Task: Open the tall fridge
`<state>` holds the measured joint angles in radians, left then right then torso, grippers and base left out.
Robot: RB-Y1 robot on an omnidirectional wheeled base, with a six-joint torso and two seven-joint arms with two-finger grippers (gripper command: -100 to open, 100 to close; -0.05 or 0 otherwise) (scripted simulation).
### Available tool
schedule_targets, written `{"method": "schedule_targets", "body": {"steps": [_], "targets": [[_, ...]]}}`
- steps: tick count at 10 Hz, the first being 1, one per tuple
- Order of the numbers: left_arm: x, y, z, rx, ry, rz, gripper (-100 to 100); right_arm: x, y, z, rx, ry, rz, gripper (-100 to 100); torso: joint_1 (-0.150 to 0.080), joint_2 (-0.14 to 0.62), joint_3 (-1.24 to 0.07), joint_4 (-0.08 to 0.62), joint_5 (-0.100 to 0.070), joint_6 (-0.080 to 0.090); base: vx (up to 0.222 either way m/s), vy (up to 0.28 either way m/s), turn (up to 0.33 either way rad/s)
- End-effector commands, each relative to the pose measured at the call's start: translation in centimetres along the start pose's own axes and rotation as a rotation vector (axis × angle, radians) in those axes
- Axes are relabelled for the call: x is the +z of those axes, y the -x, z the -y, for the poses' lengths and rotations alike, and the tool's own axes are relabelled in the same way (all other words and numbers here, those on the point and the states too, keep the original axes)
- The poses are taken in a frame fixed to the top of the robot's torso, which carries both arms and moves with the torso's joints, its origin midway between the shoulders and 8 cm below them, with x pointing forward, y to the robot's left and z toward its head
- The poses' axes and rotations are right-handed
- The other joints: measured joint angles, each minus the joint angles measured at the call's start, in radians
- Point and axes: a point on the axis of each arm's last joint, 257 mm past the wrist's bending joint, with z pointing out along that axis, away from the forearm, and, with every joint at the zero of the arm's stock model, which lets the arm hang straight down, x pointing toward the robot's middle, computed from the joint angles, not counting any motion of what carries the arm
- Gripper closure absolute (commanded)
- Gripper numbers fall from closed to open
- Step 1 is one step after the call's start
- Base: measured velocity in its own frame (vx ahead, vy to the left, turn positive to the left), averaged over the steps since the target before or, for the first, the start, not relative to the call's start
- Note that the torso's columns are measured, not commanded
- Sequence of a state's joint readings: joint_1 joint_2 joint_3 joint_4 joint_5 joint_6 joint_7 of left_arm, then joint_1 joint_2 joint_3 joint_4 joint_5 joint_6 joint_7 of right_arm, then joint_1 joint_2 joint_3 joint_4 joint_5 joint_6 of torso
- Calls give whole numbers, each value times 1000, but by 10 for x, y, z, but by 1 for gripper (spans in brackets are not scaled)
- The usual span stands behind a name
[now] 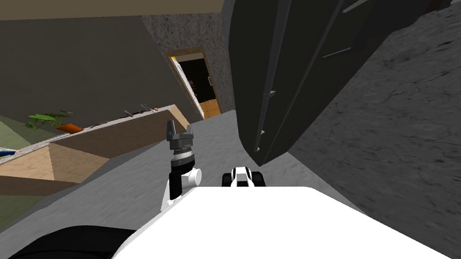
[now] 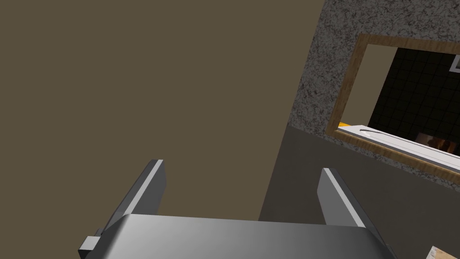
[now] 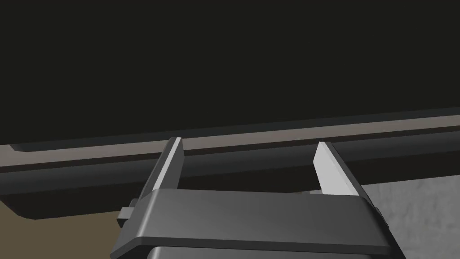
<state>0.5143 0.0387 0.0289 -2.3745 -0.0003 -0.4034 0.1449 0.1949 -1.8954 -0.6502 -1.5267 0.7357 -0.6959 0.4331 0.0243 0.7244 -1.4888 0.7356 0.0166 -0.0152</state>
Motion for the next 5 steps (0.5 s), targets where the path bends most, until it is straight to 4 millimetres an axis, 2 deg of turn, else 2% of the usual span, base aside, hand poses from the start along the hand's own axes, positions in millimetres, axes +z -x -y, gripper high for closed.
{"method": "schedule_targets", "body": {"steps": [1, 2, 3, 5], "targets": [[0, 0, 0, 0, 0, 0, 0, -4, 7, 32, -79, -25, -12, -100, -1, 0, 0, 0, 0, 0, -6, 16, 49], [0, 0, 0, 0, 0, 0, 0, -3, 10, 33, -88, -20, -12, -100, 1, 0, -1, 0, 1, -1, -2, 6, 19], [0, 0, 0, 0, 0, 0, 0, -6, 12, 49, -130, -28, -26, -100, 2, 0, 0, 0, 2, -1, -5, 15, 43], [0, 0, 0, 0, 0, 0, 0, -5, 15, 50, -139, -24, -25, -100, 7, 1, 0, 0, 4, -3, -3, 8, 24]]}}
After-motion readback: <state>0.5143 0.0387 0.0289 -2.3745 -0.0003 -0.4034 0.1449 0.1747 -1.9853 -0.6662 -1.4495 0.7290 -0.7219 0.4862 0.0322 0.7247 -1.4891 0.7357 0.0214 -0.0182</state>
